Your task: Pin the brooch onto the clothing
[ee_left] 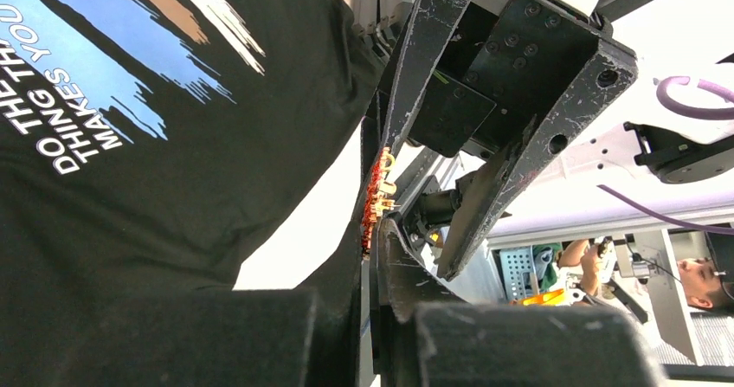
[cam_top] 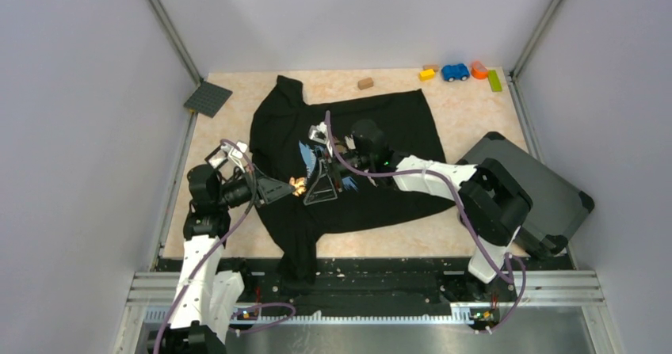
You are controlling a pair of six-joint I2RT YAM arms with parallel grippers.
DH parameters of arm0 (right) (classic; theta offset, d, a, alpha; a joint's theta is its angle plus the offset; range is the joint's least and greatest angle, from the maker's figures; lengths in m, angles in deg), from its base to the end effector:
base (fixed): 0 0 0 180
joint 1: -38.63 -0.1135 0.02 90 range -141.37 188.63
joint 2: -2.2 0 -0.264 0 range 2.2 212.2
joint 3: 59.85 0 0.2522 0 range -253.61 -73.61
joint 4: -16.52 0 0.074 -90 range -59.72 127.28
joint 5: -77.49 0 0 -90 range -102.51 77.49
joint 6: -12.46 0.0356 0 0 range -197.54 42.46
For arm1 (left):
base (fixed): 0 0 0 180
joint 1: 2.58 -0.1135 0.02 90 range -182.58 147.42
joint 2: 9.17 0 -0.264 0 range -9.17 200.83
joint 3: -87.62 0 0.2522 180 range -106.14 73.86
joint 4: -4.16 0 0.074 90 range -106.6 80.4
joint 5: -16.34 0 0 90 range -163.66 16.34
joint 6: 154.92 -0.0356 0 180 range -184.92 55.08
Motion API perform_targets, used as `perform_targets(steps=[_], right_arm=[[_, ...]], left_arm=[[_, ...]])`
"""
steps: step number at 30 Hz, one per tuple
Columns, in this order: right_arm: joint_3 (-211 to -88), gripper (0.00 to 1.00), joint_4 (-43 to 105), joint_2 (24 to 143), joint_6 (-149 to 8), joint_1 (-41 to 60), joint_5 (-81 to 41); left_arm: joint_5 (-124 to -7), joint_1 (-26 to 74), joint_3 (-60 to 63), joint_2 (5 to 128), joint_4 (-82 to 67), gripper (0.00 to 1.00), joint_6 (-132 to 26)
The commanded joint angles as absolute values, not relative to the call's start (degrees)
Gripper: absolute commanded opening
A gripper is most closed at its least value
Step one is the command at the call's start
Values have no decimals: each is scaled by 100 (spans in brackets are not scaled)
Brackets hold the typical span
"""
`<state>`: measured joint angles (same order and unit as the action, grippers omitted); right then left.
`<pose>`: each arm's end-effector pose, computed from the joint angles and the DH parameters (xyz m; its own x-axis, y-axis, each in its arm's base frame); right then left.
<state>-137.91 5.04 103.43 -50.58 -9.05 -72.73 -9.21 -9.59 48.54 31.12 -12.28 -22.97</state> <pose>0.2418 0.3114 0.2546 -0.5475 -0.2668 -0.7931 -0.7755 -0.1942 0.6007 0.1587 -0.0128 0.2518 -0.7591 -0.3838 -0.5259 0.3943 0.3717 -0.8405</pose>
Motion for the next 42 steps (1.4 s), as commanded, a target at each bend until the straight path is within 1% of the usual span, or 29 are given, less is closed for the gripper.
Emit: perform_targets(steps=[1,6,13,20,22,30,42], right_arm=[[-13953,51,477,10307,-5182,-997,-7607],[-13827,51,420,10152,-5039,-1003,-7699],[-13898,50,321,10068,-4814,-1001,-7636],[-14137,48,1363,10164,-5139,-997,-7337],[-14105,48,1470,10177,-5186,-1002,-7315],[-13984,48,1022,10108,-4908,-998,-7350],[-14360,48,883,10320,-4780,-1001,-7324]], left_arm=[[-1193,-961,4995,3011,-633,0,-2201],[-1305,-961,5148,3133,-236,0,-2020],[-1382,-962,5163,3159,-634,0,-2376],[-1426,-961,5250,3049,-466,0,-2283],[-1447,-961,5227,3031,-442,0,-2279],[-1391,-961,5305,3196,-199,0,-2197],[-1286,-936,5433,3171,-164,0,-2146]])
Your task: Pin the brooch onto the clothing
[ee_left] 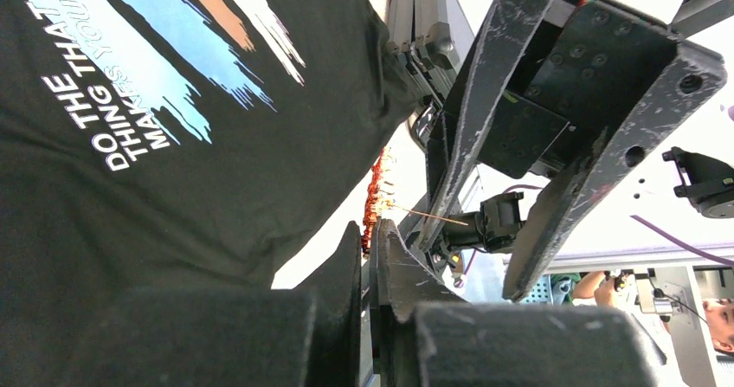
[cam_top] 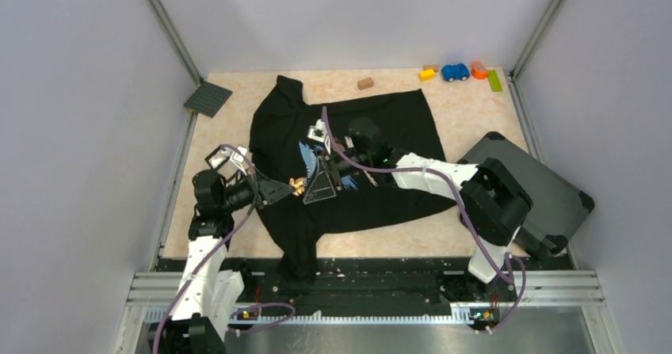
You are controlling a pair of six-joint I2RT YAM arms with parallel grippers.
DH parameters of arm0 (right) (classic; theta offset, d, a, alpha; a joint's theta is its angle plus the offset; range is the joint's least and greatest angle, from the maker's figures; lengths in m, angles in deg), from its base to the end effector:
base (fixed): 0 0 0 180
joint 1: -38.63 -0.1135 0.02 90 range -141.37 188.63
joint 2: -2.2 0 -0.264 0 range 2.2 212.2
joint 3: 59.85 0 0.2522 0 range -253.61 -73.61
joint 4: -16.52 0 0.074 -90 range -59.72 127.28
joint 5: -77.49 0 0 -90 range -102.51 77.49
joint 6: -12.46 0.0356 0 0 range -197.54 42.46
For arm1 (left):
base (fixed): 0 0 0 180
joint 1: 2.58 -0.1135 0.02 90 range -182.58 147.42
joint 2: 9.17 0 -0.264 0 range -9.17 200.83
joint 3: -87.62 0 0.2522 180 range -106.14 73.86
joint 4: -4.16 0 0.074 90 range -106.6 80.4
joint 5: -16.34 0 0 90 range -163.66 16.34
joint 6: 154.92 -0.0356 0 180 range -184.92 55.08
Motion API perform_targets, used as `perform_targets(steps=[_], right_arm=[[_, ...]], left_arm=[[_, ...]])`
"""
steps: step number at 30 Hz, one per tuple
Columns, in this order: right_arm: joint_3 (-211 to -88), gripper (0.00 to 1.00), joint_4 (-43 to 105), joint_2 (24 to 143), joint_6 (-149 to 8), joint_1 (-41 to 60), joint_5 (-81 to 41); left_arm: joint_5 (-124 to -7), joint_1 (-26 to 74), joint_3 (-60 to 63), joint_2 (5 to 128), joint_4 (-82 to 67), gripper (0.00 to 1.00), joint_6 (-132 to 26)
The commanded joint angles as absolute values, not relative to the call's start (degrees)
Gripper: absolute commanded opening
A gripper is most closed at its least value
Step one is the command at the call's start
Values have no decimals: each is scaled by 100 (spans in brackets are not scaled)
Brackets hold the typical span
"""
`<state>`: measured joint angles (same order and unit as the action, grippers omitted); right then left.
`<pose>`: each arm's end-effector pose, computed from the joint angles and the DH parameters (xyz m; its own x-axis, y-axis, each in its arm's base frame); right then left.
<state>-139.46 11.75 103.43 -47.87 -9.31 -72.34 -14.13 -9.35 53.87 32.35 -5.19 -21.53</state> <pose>0.2410 0.3130 0.2529 -0.6278 -0.3244 -0.7075 -0.7097 -0.1347 0.6915 0.1627 -0.0116 0.2273 -0.7333 -0.4378 -0.5202 0.3502 0.4127 -0.8409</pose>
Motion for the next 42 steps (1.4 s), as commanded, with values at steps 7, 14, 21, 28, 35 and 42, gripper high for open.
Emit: perform_targets(steps=[7,14,21,28,35,42], right_arm=[[-14538,48,666,10538,-4641,-1001,-7314],[-14611,47,623,10602,-4632,-984,-7157],[-14580,48,520,10333,-4595,-903,-6928],[-14242,48,766,9953,-5048,-849,-6248],[-13898,48,1293,9719,-5721,-918,-4186],[-14482,40,2225,10548,-6425,-1297,-2417]], left_arm=[[-1281,-763,5459,3222,-124,0,-2133],[-1270,-704,5485,3226,-72,0,-2077],[-2181,-706,5636,3255,-567,0,-1962],[-3043,-708,5940,3594,-296,0,-1543],[-4662,-722,5765,3291,-1018,0,-1826],[-5759,-724,5871,2876,-1464,0,-1980]])
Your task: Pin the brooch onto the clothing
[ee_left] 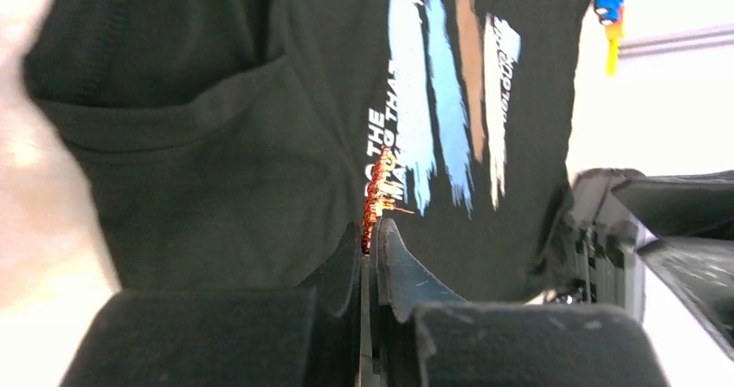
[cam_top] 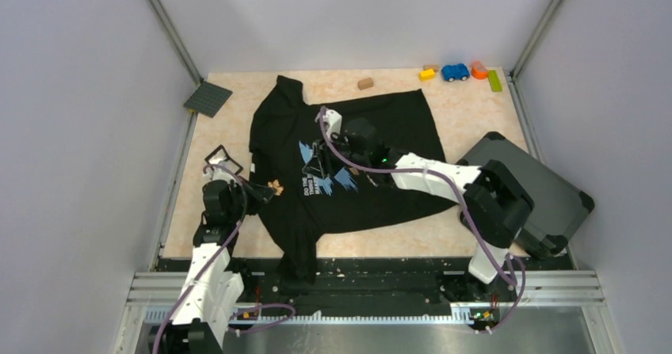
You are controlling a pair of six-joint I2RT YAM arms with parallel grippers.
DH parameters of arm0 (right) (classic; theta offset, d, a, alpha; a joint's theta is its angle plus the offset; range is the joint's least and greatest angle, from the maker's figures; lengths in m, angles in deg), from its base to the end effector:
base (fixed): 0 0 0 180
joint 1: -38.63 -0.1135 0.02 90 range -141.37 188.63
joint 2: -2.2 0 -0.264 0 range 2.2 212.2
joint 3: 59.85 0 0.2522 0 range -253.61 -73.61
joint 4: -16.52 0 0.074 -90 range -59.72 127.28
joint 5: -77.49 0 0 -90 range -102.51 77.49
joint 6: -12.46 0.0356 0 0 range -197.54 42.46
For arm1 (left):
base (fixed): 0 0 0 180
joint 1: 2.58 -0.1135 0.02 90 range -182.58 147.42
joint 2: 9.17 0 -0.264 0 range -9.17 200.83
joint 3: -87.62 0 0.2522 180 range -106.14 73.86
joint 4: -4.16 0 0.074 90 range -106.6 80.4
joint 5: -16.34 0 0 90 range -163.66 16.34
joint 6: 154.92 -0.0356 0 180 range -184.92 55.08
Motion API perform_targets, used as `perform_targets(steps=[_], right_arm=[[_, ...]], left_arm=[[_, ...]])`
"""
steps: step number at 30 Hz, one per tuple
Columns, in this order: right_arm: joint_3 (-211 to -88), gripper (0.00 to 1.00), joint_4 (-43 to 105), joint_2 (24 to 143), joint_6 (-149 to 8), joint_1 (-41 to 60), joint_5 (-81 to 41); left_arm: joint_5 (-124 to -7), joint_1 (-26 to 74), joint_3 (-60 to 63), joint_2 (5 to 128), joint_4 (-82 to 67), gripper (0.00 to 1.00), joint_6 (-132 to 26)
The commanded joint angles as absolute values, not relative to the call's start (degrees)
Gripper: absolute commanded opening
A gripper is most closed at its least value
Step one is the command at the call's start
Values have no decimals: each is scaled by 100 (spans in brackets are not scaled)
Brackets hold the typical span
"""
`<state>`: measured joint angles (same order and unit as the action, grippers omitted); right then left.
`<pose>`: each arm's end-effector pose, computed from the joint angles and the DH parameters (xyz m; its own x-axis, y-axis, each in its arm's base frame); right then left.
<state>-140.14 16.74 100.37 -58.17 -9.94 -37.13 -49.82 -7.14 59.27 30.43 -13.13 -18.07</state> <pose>0.2527 0.3087 0.2643 -0.5069 -0.1187 -0.8538 -0.8220 0.3647 0.4374 0.1582 -0.0018 0.1817 -0.5309 -0.7118 -0.4599 -0.1551 0.6152 -0.7730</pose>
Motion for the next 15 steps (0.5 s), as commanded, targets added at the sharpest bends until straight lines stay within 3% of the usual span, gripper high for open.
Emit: perform_targets(steps=[1,15], right_arm=[[-14587,40,2313,10702,-6539,-1381,-2252],[-15360,38,2482,12053,-6892,-1885,-1560]], left_arm=[[-5787,-724,5895,2870,-1457,0,-1990],[-5647,-724,6169,3279,-1030,0,-2304]])
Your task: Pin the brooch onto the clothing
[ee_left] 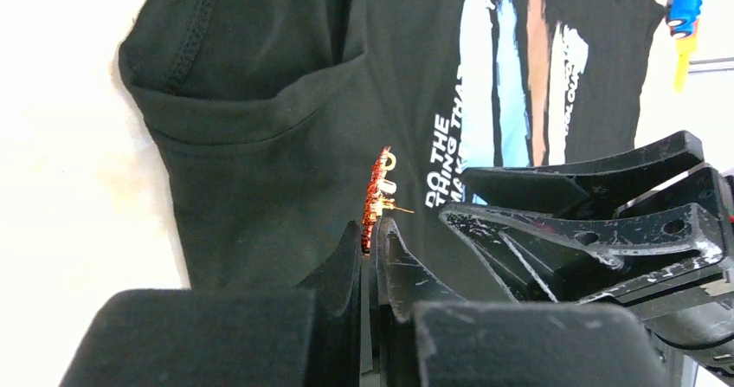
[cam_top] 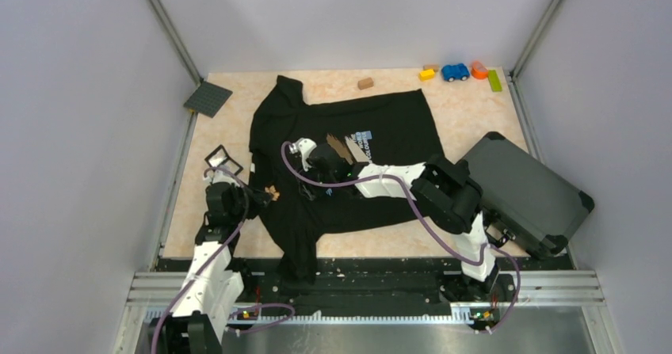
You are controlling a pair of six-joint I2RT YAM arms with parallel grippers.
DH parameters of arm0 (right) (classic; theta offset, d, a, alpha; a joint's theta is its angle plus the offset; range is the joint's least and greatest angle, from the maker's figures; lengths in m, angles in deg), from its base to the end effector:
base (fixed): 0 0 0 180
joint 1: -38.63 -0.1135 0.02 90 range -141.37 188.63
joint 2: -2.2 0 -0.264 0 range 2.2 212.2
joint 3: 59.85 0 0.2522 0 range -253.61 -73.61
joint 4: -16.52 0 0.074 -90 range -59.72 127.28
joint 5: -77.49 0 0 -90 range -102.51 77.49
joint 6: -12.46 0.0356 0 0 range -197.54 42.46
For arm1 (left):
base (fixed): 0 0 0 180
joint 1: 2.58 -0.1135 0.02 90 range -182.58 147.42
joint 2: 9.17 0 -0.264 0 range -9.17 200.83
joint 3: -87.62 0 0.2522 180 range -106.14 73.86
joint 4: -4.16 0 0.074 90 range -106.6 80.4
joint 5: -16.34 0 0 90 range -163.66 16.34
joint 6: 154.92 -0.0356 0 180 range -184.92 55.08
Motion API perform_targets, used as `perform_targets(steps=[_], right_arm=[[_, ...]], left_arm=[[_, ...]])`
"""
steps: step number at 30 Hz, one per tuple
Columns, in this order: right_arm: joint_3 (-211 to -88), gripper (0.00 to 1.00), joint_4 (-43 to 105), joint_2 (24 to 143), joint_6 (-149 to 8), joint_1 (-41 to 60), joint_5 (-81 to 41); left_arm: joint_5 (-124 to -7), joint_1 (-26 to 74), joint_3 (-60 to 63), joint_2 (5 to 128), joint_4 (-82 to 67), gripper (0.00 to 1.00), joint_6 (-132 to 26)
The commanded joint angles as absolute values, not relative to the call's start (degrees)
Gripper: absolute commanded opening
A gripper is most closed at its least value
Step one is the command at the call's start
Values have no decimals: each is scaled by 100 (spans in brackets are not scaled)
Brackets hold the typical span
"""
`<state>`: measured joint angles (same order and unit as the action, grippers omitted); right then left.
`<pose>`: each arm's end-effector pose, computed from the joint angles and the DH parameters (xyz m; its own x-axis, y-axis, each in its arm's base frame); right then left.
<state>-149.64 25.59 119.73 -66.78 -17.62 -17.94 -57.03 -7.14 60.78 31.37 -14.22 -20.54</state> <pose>0.2488 0.3784 0.1646 -0.4894 -0.3979 -0.7760 -0.7924 0.5745 0.2052 0.1563 0.0022 0.1679 -0.4942 -0.7117 -0.4993 -0.2520 0.6669 -0.7013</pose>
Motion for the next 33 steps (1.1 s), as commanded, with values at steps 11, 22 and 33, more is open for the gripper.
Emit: perform_targets(steps=[11,22,33], right_arm=[[-15551,38,2508,12345,-6926,-1955,-1595],[-15775,30,2633,12660,-6937,-1974,-1599],[-15592,0,2380,12467,-6729,-1980,-1734]], left_arm=[[-5353,-708,6293,3671,-494,0,-2462],[-5353,-634,6187,3900,-558,0,-2627],[-5520,-284,6037,4202,-407,0,-2650]])
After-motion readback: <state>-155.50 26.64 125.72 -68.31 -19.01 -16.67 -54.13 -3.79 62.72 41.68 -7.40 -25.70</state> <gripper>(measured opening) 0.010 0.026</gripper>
